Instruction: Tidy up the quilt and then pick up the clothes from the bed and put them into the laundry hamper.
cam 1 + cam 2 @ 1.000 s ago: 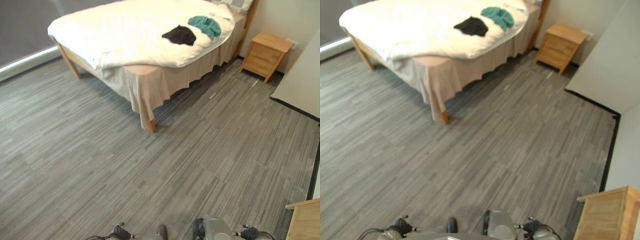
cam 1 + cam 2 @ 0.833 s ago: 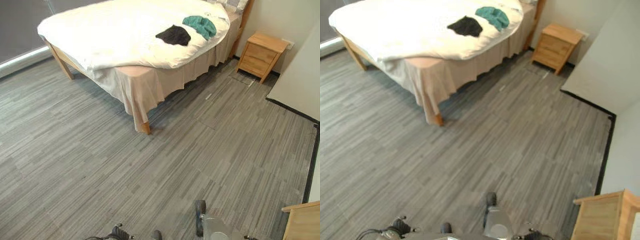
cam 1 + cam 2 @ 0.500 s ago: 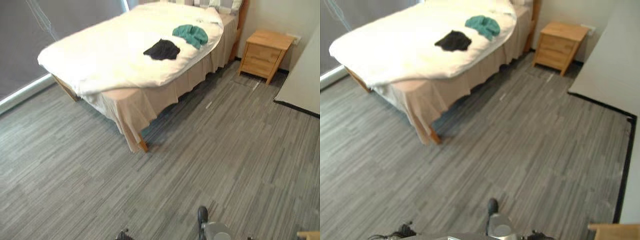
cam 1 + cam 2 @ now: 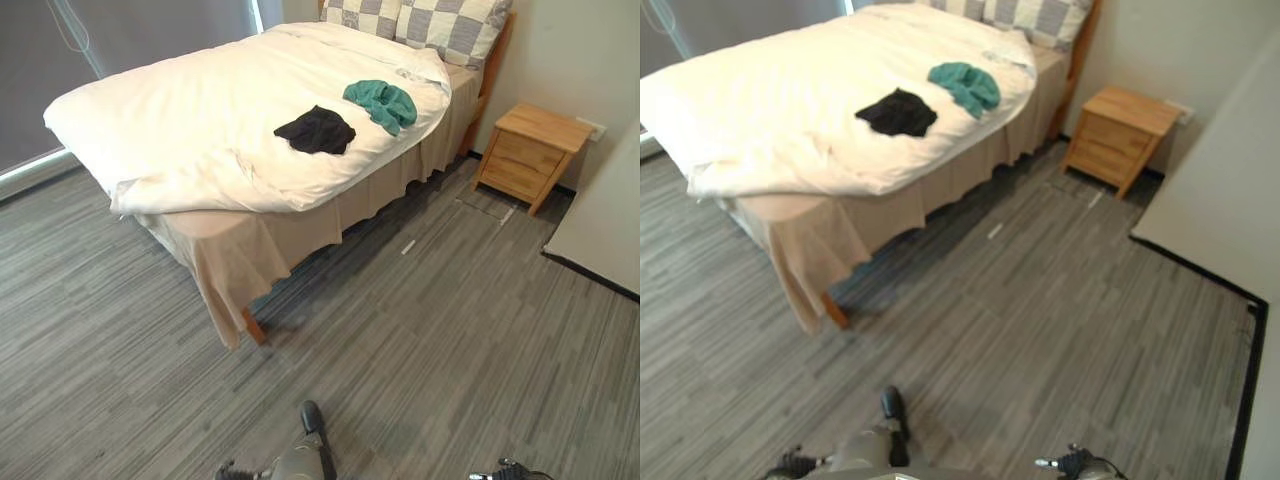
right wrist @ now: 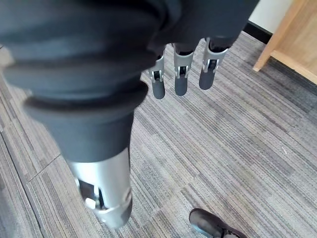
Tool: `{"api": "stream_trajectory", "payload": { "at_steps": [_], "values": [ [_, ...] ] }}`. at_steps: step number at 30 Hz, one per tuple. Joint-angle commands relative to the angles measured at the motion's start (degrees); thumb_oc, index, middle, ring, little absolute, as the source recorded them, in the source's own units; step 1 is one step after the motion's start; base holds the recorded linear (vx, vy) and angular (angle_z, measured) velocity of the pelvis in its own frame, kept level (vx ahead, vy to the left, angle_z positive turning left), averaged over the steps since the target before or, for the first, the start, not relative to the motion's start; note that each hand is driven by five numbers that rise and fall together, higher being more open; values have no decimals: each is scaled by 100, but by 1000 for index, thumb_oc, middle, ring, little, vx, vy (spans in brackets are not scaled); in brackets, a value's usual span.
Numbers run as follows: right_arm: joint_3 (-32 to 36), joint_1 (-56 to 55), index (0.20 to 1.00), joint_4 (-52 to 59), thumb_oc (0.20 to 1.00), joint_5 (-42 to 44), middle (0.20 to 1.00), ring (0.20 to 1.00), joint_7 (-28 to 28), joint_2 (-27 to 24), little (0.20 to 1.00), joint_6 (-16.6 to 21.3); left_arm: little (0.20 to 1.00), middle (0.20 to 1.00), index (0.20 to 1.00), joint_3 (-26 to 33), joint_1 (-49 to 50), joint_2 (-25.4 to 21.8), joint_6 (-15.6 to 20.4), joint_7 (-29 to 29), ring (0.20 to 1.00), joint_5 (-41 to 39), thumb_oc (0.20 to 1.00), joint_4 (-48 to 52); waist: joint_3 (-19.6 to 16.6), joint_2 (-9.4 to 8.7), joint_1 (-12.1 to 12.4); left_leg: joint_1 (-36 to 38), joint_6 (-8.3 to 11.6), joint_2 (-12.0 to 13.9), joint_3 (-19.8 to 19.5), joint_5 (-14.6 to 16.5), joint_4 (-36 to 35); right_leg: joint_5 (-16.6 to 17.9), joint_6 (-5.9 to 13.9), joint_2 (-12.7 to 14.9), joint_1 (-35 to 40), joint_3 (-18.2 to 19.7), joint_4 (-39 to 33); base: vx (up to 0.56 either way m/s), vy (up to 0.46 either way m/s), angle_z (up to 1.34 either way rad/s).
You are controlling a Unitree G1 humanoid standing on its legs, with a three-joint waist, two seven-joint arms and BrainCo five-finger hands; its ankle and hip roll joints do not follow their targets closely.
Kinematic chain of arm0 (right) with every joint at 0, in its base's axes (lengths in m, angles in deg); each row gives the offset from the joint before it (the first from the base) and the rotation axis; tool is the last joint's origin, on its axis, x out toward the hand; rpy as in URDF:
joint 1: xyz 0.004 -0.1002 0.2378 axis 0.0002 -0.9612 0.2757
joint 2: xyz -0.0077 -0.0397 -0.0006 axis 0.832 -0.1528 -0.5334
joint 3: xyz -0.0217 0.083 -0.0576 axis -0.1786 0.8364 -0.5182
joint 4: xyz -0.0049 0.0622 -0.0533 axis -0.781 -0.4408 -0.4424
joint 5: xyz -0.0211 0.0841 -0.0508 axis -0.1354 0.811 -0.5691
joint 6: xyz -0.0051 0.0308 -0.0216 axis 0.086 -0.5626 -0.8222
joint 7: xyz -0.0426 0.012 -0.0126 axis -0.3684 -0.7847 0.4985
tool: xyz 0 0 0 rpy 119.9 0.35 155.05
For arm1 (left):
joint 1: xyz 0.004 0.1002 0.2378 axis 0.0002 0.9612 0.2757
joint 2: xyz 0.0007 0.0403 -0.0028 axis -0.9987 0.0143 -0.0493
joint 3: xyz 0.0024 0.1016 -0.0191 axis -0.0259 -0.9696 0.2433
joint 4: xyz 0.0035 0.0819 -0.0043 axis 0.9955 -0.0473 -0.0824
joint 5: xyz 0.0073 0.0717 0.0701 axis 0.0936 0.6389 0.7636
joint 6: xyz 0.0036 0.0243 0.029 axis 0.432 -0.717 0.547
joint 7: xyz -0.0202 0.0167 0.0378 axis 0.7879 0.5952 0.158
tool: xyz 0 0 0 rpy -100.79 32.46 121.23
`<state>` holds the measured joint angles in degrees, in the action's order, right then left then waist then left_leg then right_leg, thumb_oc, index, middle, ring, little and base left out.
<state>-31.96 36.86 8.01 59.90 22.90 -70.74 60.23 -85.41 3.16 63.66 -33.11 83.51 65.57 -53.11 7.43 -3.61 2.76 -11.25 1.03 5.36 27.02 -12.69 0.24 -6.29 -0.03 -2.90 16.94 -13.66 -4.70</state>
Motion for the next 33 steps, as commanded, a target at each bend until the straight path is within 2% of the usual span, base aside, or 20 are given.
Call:
{"api": "stream_trajectory", "payload": {
  "at_steps": [1,2,3,4,7,8,9,10,11,13,14,15,16,18,20,23,25,27,31,33],
  "values": [
    [173,-8,1000,116,1000,24,1000,1000,-86,49,1000,36,1000,1000,1000,-212,-51,-92,-105,46,1000,58,1000,-131,67,-103,301,550,52,-45,-284,573,-133,149,1033,677,-304,434,1475,349,45,-2],
    [142,-4,1000,100,1000,-48,1000,1000,-133,76,1000,2,1000,1000,1000,-225,-56,-135,-122,64,1000,156,1000,-165,176,-177,226,737,-51,-106,-316,710,-118,635,1340,882,-619,413,2210,469,58,18],
    [122,-4,1000,123,1000,-55,1000,1000,-141,101,1000,-4,1000,1000,1000,-254,-87,-199,-151,70,1000,227,1000,-181,231,-190,172,890,-102,-115,-392,799,-151,913,1431,982,-883,468,2751,504,60,45],
    [97,34,1000,201,1000,-12,1000,1000,-127,156,1000,7,1000,1000,1000,-332,-157,-321,-169,54,1000,306,1000,-139,344,13,54,1274,-123,65,-642,882,-387,1219,1375,929,-1650,656,3740,365,44,60],
    [80,44,1000,221,1000,12,1000,1000,-104,196,1000,3,1000,1000,1000,-377,-225,-378,-164,41,1000,323,1000,-95,382,11,-3,1351,-91,66,-788,939,-435,1037,1307,1089,-1924,576,3830,326,-43,85],
    [28,30,1000,277,1000,26,1000,1000,-102,228,1000,11,1000,1000,1000,-502,-332,-452,-129,12,1000,393,1000,-18,418,-25,-107,1541,21,58,-1056,1043,-486,808,1133,1291,-2112,457,3131,521,-172,108],
    [-20,22,1000,344,1000,29,1000,1000,-106,242,1000,25,1000,1000,1000,-590,-375,-470,-109,17,1000,415,1000,33,458,-57,-177,1657,74,1,-1265,1141,-489,652,1051,1274,-2149,540,2660,518,-174,110],
    [-20,24,1000,344,1000,29,1000,1000,-105,243,1000,25,1000,1000,1000,-590,-377,-471,-110,17,1000,415,1000,34,453,-45,-187,1646,80,17,-1276,1127,-493,678,1042,1258,-2139,521,2624,541,-216,120],
    [-48,64,1000,411,1000,74,1000,1000,-91,221,1000,30,1000,1000,1000,-716,-487,-478,-55,-15,1000,497,1000,112,459,-128,-346,1849,201,-65,-1618,1360,-520,693,1032,1227,-2190,753,1183,523,-227,121],
    [-19,78,1000,413,1000,148,1000,1000,-65,205,1000,45,1000,1000,1000,-783,-630,-483,-11,-22,1000,564,1000,124,460,-122,-546,2054,339,-16,-1924,1605,-524,993,1146,1184,-2419,1218,341,547,-205,123],
    [-19,79,1000,413,1000,148,1000,1000,-65,204,1000,45,1000,1000,1000,-783,-630,-481,-11,-23,1000,564,1000,124,466,-119,-548,2060,340,-13,-1927,1607,-524,995,1146,1182,-2408,1213,335,552,-205,112],
    [26,65,1000,430,1000,173,1000,1000,-78,198,1000,38,1000,1000,1000,-793,-680,-466,12,-32,1000,582,1000,100,451,-37,-716,2348,465,138,-2144,1813,-524,1257,1251,1229,-2775,1405,166,362,-155,76],
    [26,66,1000,430,1000,173,1000,1000,-79,196,1000,38,1000,1000,1000,-792,-680,-464,13,-32,1000,582,1000,100,457,-32,-719,2355,466,143,-2147,1815,-524,1257,1250,1226,-2765,1400,164,633,-306,105],
    [-38,108,1000,440,1000,148,1000,1000,-123,132,1000,33,1000,1000,1000,-831,-619,-411,42,-21,1000,617,1000,121,405,-34,-796,2497,500,209,-2378,2115,-14,1210,1184,1218,-2602,1289,397,417,-254,118],
    [-109,188,1000,496,1000,88,1000,1000,-73,23,1000,51,1000,1000,1000,-913,-643,-359,28,-77,1000,631,1000,146,521,16,-783,1888,664,241,-2446,1753,1212,1181,991,1213,-2363,1142,369,219,-204,114],
    [-81,222,1000,539,1000,121,1000,1000,29,-133,1000,40,1000,1000,1000,-963,-782,-396,19,-143,1000,561,1000,341,657,-99,-715,999,680,411,-1932,1283,2357,1016,783,1328,-1820,758,85,173,-184,55],
    [-107,238,1000,481,1000,53,1000,1000,59,-197,1000,4,1000,1000,1000,-948,-793,-420,59,-199,1000,541,1000,509,655,-73,-617,746,634,391,-1554,1330,2159,894,766,1337,-1608,656,-19,245,-86,31],
    [-113,245,1000,433,1000,-8,1000,1000,71,-275,1000,-11,1000,1000,1000,-894,-741,-430,99,-233,1000,466,1000,637,611,1,-512,590,559,230,-1455,1424,1574,784,805,1318,-1487,637,-30,274,24,22],
    [18,207,1000,349,1000,16,1000,1000,84,-327,1000,-22,1000,1000,1000,-888,-653,-360,104,-250,1000,454,1000,592,537,219,-390,500,725,343,-1351,742,334,505,880,1237,-1179,503,-30,270,118,7],
    [29,184,1000,273,1000,-52,1000,1000,79,-303,1000,-30,1000,1000,1000,-881,-609,-337,88,-241,1000,478,1000,514,486,255,-347,565,757,445,-1311,581,43,400,907,1219,-1024,421,-30,217,105,2]
  ]
}}
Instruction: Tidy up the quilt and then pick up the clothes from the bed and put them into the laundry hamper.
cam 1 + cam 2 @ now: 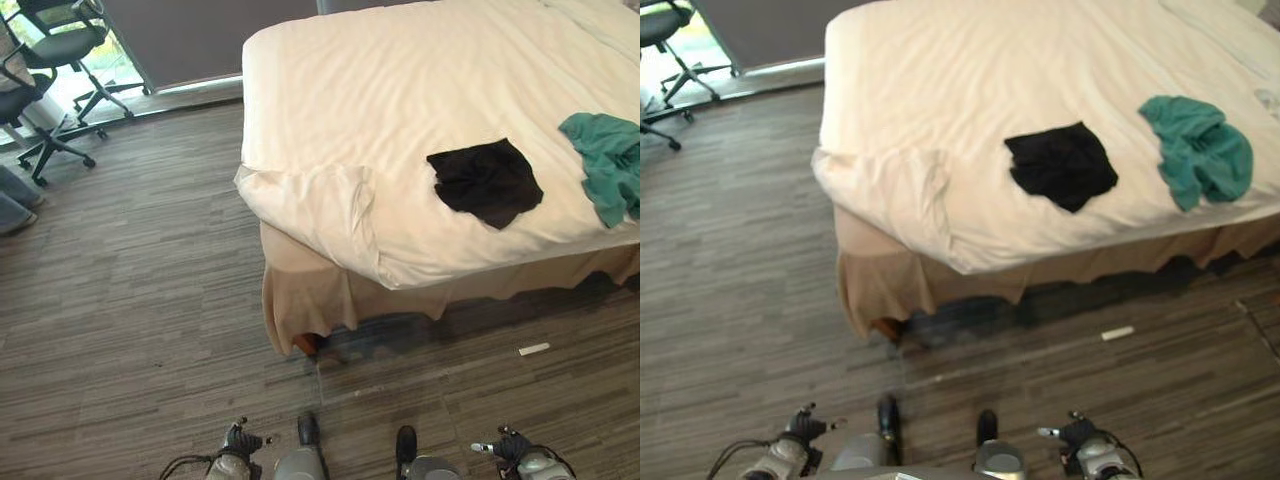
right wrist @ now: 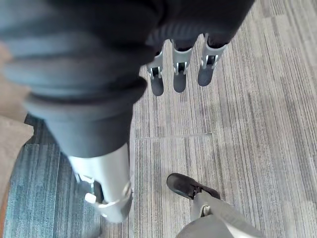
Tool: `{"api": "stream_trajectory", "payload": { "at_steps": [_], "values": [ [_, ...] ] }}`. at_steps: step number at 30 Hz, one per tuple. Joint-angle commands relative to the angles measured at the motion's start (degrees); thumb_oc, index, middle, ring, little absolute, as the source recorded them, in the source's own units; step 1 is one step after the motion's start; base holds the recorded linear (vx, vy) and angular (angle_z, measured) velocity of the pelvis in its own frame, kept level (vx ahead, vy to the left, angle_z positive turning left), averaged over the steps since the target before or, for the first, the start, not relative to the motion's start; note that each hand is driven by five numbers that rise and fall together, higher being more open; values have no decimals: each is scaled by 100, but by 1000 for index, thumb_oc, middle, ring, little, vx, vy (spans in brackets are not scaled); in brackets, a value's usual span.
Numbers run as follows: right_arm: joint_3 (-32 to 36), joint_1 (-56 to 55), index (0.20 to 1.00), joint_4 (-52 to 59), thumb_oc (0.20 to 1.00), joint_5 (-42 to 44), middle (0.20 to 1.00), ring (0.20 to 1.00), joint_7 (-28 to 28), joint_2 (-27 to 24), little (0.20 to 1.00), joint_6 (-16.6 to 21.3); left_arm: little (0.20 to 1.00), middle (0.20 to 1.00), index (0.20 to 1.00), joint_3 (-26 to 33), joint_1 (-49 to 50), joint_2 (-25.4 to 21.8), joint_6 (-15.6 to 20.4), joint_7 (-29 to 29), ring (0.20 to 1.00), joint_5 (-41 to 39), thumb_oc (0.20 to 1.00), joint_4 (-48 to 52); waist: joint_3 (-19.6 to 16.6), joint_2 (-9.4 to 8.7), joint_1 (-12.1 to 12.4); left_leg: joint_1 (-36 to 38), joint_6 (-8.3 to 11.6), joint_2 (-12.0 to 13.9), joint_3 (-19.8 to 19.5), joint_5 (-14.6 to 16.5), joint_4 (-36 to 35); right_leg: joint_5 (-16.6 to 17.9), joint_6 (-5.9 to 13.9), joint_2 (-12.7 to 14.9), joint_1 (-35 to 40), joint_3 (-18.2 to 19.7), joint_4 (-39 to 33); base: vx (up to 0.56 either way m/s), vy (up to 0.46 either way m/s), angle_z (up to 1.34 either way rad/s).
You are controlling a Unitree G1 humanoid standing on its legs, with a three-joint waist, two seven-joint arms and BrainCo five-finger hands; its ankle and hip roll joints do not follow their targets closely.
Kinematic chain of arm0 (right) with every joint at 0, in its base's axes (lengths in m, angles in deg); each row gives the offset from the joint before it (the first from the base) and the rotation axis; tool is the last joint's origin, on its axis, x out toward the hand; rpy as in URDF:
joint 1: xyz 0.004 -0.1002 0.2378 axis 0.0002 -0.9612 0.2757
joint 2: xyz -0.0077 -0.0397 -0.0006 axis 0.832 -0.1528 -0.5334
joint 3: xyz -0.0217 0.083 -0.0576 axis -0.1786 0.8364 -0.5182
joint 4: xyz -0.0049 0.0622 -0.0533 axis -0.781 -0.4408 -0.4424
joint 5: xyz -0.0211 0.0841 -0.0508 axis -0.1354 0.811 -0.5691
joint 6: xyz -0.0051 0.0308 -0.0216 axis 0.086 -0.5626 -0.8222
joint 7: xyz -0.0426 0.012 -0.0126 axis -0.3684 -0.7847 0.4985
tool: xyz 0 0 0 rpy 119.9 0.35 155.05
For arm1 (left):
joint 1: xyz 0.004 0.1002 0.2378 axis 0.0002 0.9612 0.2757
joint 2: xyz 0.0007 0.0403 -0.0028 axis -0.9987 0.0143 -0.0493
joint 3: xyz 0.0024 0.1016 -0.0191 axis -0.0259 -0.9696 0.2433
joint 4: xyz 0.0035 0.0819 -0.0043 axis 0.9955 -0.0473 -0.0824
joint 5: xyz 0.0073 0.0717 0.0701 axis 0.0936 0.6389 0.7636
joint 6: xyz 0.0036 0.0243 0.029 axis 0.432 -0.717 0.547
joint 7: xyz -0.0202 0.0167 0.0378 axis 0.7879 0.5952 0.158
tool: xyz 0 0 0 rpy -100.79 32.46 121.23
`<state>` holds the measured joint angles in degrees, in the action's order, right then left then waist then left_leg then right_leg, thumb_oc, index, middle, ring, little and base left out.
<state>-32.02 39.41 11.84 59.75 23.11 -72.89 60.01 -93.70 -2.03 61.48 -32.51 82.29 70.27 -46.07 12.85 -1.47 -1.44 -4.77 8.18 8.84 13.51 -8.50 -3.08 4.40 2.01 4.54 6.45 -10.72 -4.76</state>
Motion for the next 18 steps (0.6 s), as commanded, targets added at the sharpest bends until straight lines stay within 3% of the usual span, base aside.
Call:
{"api": "stream_trajectory", "payload": {
  "at_steps": [1,4,5,8,9,13,14,18],
  "values": [
    [34,-72,1000,-111,1000,-38,1000,1000,58,-87,1000,-6,1000,1000,1000,-53,-87,-118,28,-119,1000,8,1000,-188,-49,39,73,-64,43,94,42,155,358,-673,704,479,36,128,-24,240,94,-10],
    [73,-235,1000,-122,1000,-105,1000,1000,27,124,1000,23,1000,1000,1000,243,59,-153,68,-143,1000,-270,1000,-136,-251,-50,87,361,-41,65,90,187,4,-725,778,508,208,90,163,236,93,-3],
    [110,-306,1000,6,1000,3,1000,1000,43,276,1000,61,1000,1000,1000,501,58,-291,140,-228,1000,-666,1000,197,-199,-149,126,538,-129,65,156,267,-83,-731,833,527,-50,143,969,112,57,21],
    [89,-264,1000,96,1000,54,1000,1000,62,327,1000,91,1000,1000,1000,649,18,-394,197,-315,1000,-920,1000,477,-93,-187,144,595,-174,92,193,303,-89,-788,923,516,-323,202,1455,21,40,11],
    [143,-242,1000,252,1000,236,1000,1000,127,442,1000,154,1000,1000,1000,825,-91,-650,363,-498,1000,-1164,1000,978,76,-199,136,655,-194,139,165,362,-150,-657,1010,544,-868,279,2055,54,-6,7],
    [165,-453,1000,409,1000,387,1000,1000,180,509,1000,262,1000,1000,1000,968,-308,-1267,792,-957,1000,-1240,1000,2249,47,-306,18,719,-50,90,65,486,-192,-426,975,776,-906,295,850,175,-102,11],
    [211,-489,1000,433,1000,407,1000,1000,198,508,1000,289,1000,1000,1000,1079,-303,-1372,852,-1069,1000,-1145,1000,2633,18,-330,-10,762,-15,109,91,512,-192,-283,1069,813,-870,326,706,170,-100,30],
    [299,-767,1000,441,1000,433,1000,1000,91,421,1000,328,1000,1000,1000,1178,-582,-2228,1020,-1161,1000,-410,1000,4085,-106,-289,-137,871,98,190,262,548,-192,-88,1088,822,-631,263,180,170,-94,36]
  ]
}}
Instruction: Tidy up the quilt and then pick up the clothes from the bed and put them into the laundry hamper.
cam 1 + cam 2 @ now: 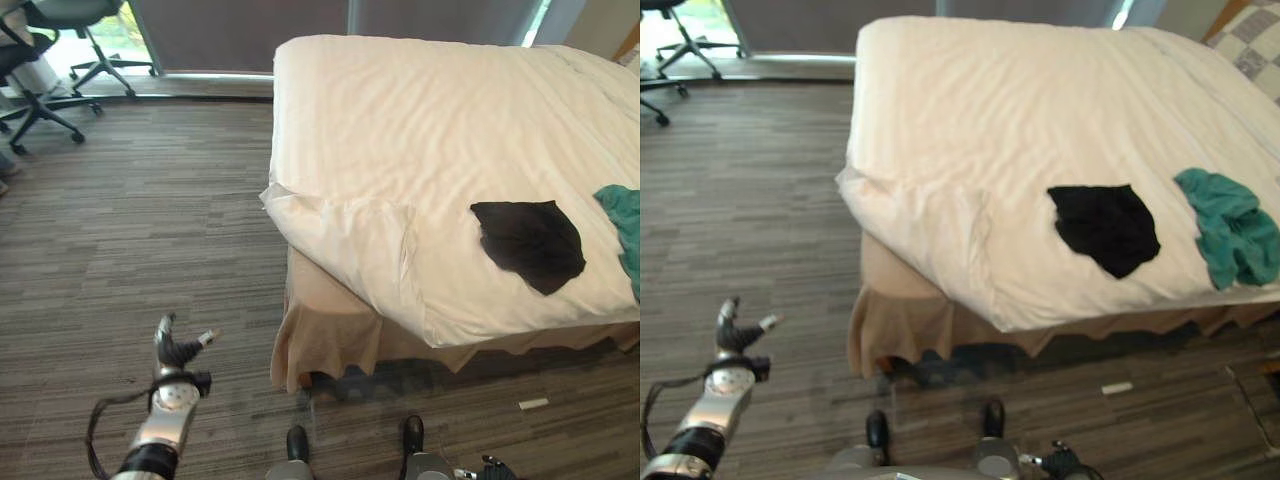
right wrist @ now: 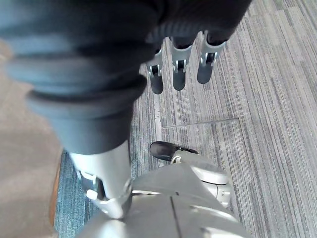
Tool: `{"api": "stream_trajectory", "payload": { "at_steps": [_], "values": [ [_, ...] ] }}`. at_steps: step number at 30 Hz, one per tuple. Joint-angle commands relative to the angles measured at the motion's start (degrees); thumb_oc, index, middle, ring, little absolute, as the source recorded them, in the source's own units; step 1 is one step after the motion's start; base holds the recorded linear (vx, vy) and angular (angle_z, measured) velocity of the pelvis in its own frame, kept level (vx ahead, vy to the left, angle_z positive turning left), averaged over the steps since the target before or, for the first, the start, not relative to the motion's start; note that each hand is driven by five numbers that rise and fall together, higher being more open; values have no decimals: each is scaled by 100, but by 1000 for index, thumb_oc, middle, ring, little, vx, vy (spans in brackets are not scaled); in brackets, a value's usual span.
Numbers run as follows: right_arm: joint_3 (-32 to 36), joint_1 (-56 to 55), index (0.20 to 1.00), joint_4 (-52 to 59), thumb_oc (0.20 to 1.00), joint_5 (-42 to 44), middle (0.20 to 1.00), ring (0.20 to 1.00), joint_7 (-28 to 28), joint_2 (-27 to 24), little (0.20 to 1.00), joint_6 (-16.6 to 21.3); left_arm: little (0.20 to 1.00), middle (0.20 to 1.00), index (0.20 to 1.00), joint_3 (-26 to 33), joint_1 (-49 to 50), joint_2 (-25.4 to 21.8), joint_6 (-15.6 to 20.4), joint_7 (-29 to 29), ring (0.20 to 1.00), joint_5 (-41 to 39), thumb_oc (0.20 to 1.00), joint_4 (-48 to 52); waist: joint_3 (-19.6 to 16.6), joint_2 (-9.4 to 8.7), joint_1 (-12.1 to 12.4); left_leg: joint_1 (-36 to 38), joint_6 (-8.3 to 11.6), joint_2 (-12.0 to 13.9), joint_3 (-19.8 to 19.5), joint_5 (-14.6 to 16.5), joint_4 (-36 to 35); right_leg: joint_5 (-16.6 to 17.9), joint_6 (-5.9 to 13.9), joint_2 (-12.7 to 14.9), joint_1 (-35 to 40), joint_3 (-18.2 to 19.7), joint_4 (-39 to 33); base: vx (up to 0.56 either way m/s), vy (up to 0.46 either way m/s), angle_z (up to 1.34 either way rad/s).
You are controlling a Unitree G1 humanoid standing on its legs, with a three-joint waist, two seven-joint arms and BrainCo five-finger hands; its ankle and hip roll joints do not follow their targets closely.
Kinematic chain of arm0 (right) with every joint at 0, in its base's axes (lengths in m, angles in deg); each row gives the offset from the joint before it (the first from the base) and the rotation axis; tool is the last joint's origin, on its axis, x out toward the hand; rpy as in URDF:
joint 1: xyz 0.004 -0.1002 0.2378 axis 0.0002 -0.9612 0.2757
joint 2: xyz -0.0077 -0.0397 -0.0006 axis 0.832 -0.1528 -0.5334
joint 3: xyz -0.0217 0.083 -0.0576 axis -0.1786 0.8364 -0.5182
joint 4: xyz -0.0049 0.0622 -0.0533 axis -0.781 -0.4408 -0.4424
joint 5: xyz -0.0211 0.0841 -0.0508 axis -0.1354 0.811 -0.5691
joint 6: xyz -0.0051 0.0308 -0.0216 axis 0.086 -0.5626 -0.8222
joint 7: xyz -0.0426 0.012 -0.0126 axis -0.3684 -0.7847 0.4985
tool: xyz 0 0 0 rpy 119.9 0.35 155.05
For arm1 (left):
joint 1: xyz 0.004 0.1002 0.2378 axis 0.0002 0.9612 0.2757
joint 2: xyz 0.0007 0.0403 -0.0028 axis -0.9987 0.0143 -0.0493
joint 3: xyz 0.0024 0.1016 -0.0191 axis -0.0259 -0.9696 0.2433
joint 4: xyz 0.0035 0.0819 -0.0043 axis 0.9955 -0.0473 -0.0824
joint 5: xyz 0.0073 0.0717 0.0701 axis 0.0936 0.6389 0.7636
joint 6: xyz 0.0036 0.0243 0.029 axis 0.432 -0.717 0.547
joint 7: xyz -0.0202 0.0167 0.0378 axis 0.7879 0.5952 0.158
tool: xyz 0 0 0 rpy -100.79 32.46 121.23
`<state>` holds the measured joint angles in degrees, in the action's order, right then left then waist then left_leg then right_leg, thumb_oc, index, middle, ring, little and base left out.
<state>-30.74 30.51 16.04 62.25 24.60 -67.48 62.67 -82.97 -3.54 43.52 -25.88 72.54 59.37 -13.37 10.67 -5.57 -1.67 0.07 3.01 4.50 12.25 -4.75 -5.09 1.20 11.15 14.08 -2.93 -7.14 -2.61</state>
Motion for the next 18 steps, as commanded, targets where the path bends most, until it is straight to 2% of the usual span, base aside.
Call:
{"api": "stream_trajectory", "payload": {
  "at_steps": [1,2,3,4,5,7,8,9,13,16,18],
  "values": [
    [201,121,1000,8,1000,186,1000,1000,-65,-149,1000,70,1000,1000,1000,51,-470,-564,328,-147,1000,995,1000,1132,91,145,-147,373,634,644,409,143,9,267,168,-155,323,-91,-131,56,-26,3],
    [201,122,1000,8,1000,186,1000,1000,-65,-149,1000,70,1000,1000,1000,51,-469,-564,326,-147,1000,995,1000,1134,85,145,-146,366,634,645,410,141,9,269,168,-155,315,-90,-131,86,-28,-4],
    [297,134,1000,-47,1000,235,1000,1000,-74,-263,1000,80,1000,1000,1000,-198,-719,-999,213,-181,1000,1938,1000,1600,64,214,-252,376,677,673,461,136,9,247,184,-183,338,-56,-197,68,-17,-14],
    [306,137,1000,-50,1000,236,1000,1000,-76,-258,1000,81,1000,1000,1000,-210,-733,-994,207,-189,1000,1957,1000,1597,60,212,-240,369,679,675,464,135,9,248,182,-186,329,-53,-197,110,-17,-18],
    [332,131,1000,-81,1000,254,1000,1000,-74,-298,1000,95,1000,1000,1000,-444,-966,-1167,152,-253,1000,2457,1000,1723,52,245,-309,388,701,701,506,129,9,231,192,-200,347,-39,-213,84,8,-27],
    [484,184,1000,-203,1000,480,1000,1000,7,-425,1000,63,1000,1000,1000,-1210,-1843,-1039,-152,-221,1000,2983,1000,1391,62,328,-603,411,720,743,621,154,9,185,205,-245,328,33,-214,84,17,-23],
    [506,193,1000,-203,1000,481,1000,1000,7,-421,1000,62,1000,1000,1000,-1243,-1893,-1031,-149,-232,1000,2983,1000,1361,68,328,-580,388,719,747,624,124,9,215,195,-251,305,39,-222,-1,25,-16],
    [547,223,1000,-244,1000,553,1000,1000,54,-481,1000,39,1000,1000,1000,-1776,-2537,-922,-277,-179,1000,3200,1000,849,123,367,-757,342,726,772,698,112,9,241,193,-289,203,125,-211,-41,19,-28],
    [425,400,1000,-314,1000,639,1000,1000,150,-653,1000,39,1000,1000,1000,-2942,-4007,-536,-656,-96,1000,3610,1000,-888,273,410,-1109,164,746,836,880,59,9,324,213,-387,-175,306,-192,-51,10,-38],
    [445,471,1000,-293,1000,743,1000,1000,175,-690,1000,80,1000,1000,1000,-3279,-4387,-405,-714,14,1000,3746,1000,-1403,363,412,-1139,57,748,867,921,29,9,356,215,-423,-345,374,-168,-66,2,-39],
    [438,538,1000,-280,1000,847,1000,1000,185,-734,1000,110,1000,1000,1000,-3645,-4586,-319,-788,187,1000,4152,1000,-1969,423,420,-1195,-2,759,895,973,0,9,376,226,-439,-432,399,-161,-56,9,-29]
  ]
}}
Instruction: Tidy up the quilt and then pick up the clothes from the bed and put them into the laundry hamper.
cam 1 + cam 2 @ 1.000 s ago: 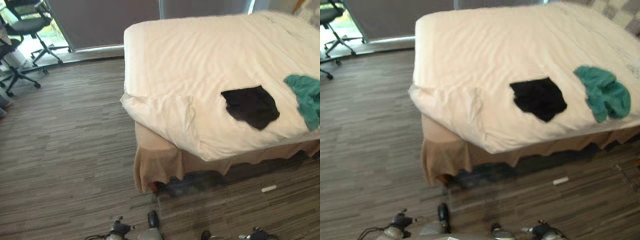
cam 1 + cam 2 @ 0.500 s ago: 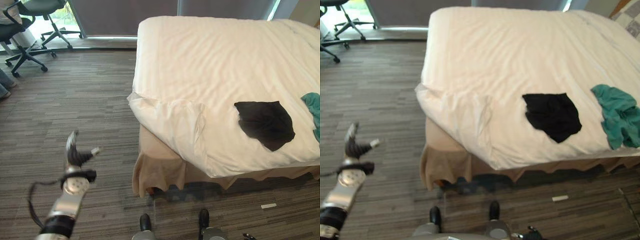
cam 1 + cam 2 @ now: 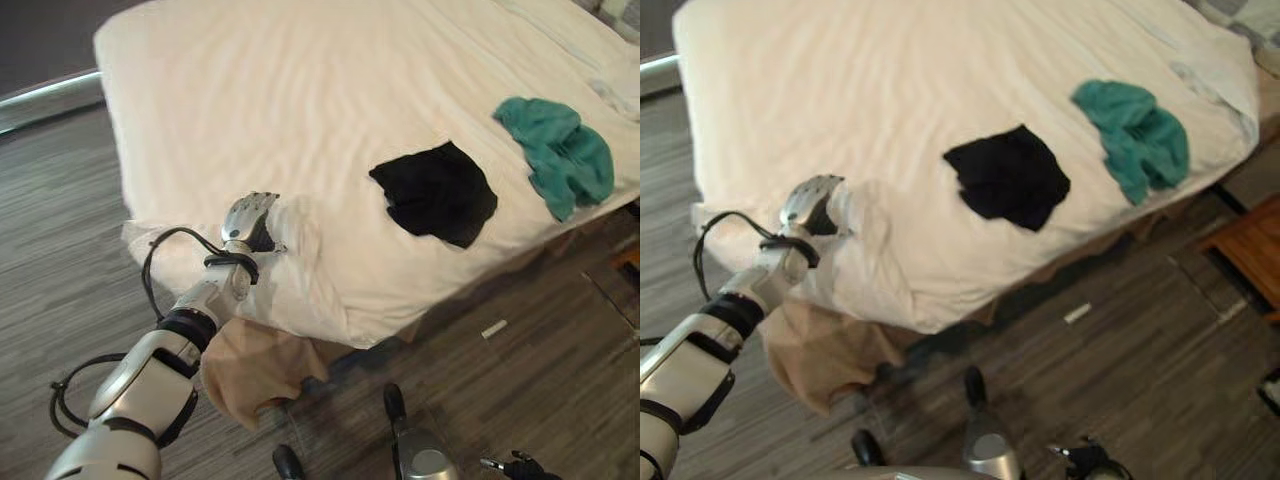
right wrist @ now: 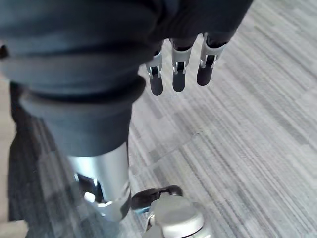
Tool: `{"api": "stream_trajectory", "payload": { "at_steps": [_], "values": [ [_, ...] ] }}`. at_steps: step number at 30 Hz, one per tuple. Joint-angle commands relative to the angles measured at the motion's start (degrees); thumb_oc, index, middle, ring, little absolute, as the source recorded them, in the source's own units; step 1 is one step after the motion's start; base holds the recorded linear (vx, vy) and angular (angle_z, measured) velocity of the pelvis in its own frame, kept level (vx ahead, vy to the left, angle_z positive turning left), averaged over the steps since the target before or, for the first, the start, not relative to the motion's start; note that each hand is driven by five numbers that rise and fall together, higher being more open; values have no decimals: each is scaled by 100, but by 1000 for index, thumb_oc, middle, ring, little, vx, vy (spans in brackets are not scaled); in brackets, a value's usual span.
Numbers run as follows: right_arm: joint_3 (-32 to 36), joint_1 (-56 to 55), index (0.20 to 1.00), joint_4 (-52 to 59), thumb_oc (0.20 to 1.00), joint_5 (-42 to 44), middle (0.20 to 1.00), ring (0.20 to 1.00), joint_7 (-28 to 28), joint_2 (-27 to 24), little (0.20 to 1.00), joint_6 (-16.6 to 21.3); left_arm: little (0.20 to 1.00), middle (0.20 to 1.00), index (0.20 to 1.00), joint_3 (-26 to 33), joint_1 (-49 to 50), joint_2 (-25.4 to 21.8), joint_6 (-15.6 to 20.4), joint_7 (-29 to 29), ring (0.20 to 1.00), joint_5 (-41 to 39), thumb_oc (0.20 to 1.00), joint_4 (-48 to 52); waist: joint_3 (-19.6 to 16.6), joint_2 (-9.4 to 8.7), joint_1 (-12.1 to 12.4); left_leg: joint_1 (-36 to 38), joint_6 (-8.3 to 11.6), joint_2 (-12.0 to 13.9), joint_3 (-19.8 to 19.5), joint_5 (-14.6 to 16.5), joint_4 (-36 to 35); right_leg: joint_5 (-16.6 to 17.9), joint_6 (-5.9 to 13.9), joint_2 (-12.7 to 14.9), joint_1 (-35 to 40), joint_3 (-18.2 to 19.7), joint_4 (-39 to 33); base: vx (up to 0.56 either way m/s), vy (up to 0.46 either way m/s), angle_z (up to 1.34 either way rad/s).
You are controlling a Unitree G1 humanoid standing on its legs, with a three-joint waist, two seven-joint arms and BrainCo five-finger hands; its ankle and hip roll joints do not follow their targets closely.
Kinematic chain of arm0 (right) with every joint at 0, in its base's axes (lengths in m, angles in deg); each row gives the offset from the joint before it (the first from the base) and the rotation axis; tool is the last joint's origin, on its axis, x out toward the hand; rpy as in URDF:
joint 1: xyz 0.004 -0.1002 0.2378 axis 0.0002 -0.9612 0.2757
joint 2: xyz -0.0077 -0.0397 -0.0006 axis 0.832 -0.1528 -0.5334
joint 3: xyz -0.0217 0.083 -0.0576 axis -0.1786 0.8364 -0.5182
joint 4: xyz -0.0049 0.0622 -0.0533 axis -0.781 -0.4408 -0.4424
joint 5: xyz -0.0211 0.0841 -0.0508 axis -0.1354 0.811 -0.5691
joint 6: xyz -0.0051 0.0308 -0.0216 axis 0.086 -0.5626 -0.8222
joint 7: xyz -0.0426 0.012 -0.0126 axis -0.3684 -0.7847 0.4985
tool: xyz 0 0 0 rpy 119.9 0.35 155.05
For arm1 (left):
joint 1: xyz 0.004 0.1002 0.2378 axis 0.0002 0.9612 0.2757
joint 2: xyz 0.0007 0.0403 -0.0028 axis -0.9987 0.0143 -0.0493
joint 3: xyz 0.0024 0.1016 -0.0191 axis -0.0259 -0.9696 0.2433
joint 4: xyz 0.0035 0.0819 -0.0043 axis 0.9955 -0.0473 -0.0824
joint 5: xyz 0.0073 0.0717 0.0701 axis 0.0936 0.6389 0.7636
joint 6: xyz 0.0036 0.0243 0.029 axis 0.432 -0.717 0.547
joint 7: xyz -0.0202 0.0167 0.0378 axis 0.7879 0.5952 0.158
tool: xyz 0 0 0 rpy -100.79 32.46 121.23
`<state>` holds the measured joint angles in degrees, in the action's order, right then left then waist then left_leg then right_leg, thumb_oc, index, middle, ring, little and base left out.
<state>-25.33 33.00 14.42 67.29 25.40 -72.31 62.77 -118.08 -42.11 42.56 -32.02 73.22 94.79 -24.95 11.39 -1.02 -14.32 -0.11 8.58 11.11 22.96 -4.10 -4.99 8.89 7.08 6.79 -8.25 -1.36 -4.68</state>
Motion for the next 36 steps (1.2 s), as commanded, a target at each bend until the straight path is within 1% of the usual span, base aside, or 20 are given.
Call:
{"api": "stream_trajectory", "payload": {
  "at_steps": [1,2,3,4,6,8,10,11,12,13,16,17,21,23,26,27,31,33,34,36],
  "values": [
    [-100,306,1000,-140,1000,370,1000,1000,101,-259,1000,119,903,903,903,-241,-778,-139,-176,212,903,728,903,-1051,353,-36,69,10,205,249,-69,-69,-1,-396,638,282,89,-166,45,-18,9,-16],
    [-94,307,1000,-143,1000,372,1000,1000,100,-258,1000,122,809,809,809,-250,-794,-124,-168,205,809,730,809,-1075,354,-35,79,10,205,249,-65,-68,-1,-396,638,281,86,-163,45,-2,8,-15],
    [-32,371,1000,-148,1000,456,1000,1000,136,-336,1000,165,376,376,376,-292,-669,31,-230,364,376,841,376,-1506,335,-46,61,43,204,269,-22,-60,-1,-412,628,271,110,-149,41,12,6,-11],
    [10,413,1000,-127,1000,460,1000,1000,180,-416,1000,185,200,200,200,-271,-578,110,-252,427,200,857,200,-1654,317,-51,59,68,207,275,-10,-53,-1,-416,626,277,132,-153,41,13,8,-9],
    [41,497,1000,-79,1000,417,1000,1000,233,-550,1000,202,200,200,200,-235,-475,172,-276,470,200,873,200,-1781,301,-46,65,99,209,279,0,-46,-1,-430,623,283,167,-157,36,19,18,-5],
    [95,831,1000,812,1000,133,1000,1000,479,-1097,1000,297,200,200,200,173,183,186,-299,609,200,670,200,-1859,248,-33,161,241,207,253,7,25,-1,-481,628,343,340,-208,23,36,49,-3],
    [148,835,1000,1320,1000,2,1000,1000,596,-1243,1000,310,200,200,200,412,510,173,-293,625,200,529,200,-1759,215,-19,191,260,202,241,1,20,-1,-459,616,356,369,-222,13,15,35,-5],
    [368,884,1000,2417,1000,-348,1000,1000,869,-1558,1000,385,200,200,200,1120,1366,134,-247,566,200,54,200,-1737,161,-3,312,348,187,202,-28,71,-1,-491,614,396,493,-264,12,0,0,0],
    [360,875,1000,2439,1000,-353,1000,1000,871,-1561,1000,371,200,200,200,1136,1388,132,-249,567,200,56,200,-1724,148,1,301,329,187,207,-28,46,-1,-466,605,390,477,-263,4,52,61,-2],
    [468,1088,1000,3136,1000,-588,1000,1000,1045,-1815,1000,464,460,460,460,1629,2135,127,-201,503,460,-255,460,-1771,92,14,463,398,171,169,-70,102,-1,-497,600,432,580,-321,-3,0,0,0],
    [451,1327,1000,3844,1000,-827,1000,1000,1162,-2009,1000,509,542,542,542,2072,2756,90,-193,423,542,-471,542,-1844,49,1,618,407,153,150,-130,91,-1,-479,577,449,639,-374,-17,21,21,10],
    [434,1612,1000,4500,1000,-1060,1000,1000,1222,-2203,1000,554,1000,1000,1000,2489,3379,48,-167,351,1000,-631,1000,-1866,38,-6,818,445,138,121,-197,137,-1,-519,575,481,727,-444,-13,7,13,25],
    [123,2274,1000,4959,1000,-1185,1000,1000,1235,-2336,1000,615,1000,1000,1000,2871,3970,87,-165,295,1000,-886,1000,-1964,35,-31,1109,409,117,104,-339,107,-1,-517,547,526,823,-577,-22,-10,-6,32],
    [-516,3097,1000,5159,1000,-1353,1000,1000,1077,-2343,1000,570,1000,1000,1000,2901,4317,128,-186,295,1000,-887,1000,-2092,106,-42,1394,311,116,84,-501,59,-1,-526,527,552,848,-714,-9,-39,-30,33],
    [-1097,3829,1000,5043,1000,-1265,1000,1000,969,-2114,1000,566,1000,1000,1000,2733,4501,204,-195,332,1000,-758,1000,-2173,222,-45,1549,214,116,80,-596,11,-1,-508,523,573,816,-773,0,-91,-11,44],
    [-1559,4534,200,4767,200,-898,200,200,818,-1752,200,569,1000,1000,1000,2560,4617,288,-232,395,1000,-711,1000,-2324,354,-23,1748,58,121,73,-670,-62,-1,-486,512,576,716,-819,15,-141,-8,40],
    [-2391,5693,200,3539,200,-345,200,200,544,-854,200,570,1000,1000,1000,2200,4524,445,-225,423,1000,-732,1000,-2430,741,101,2076,-303,123,51,-860,-223,-1,-449,480,589,440,-898,98,-161,-4,25],
    [-2640,5786,200,3088,200,-375,200,200,447,-316,200,500,1000,1000,1000,2014,4349,589,-182,322,1000,-896,1000,-2297,895,172,2199,-442,114,32,-918,-281,-1,-467,461,626,312,-955,209,-132,3,40],
    [-2829,5671,200,2722,200,-413,200,200,359,242,200,437,1000,1000,1000,1817,4056,772,-143,162,1000,-1105,1000,-2119,1076,231,2273,-625,96,30,-988,-312,67,-515,447,692,148,-1014,401,-122,12,24],
    [-2892,5513,200,2566,200,-430,200,200,337,442,200,421,1000,1000,1000,1726,3944,851,-105,77,1000,-1211,1000,-1974,1158,257,2303,-729,76,11,-1042,-325,139,-560,436,726,55,-1016,550,-98,3,28]
  ]
}}
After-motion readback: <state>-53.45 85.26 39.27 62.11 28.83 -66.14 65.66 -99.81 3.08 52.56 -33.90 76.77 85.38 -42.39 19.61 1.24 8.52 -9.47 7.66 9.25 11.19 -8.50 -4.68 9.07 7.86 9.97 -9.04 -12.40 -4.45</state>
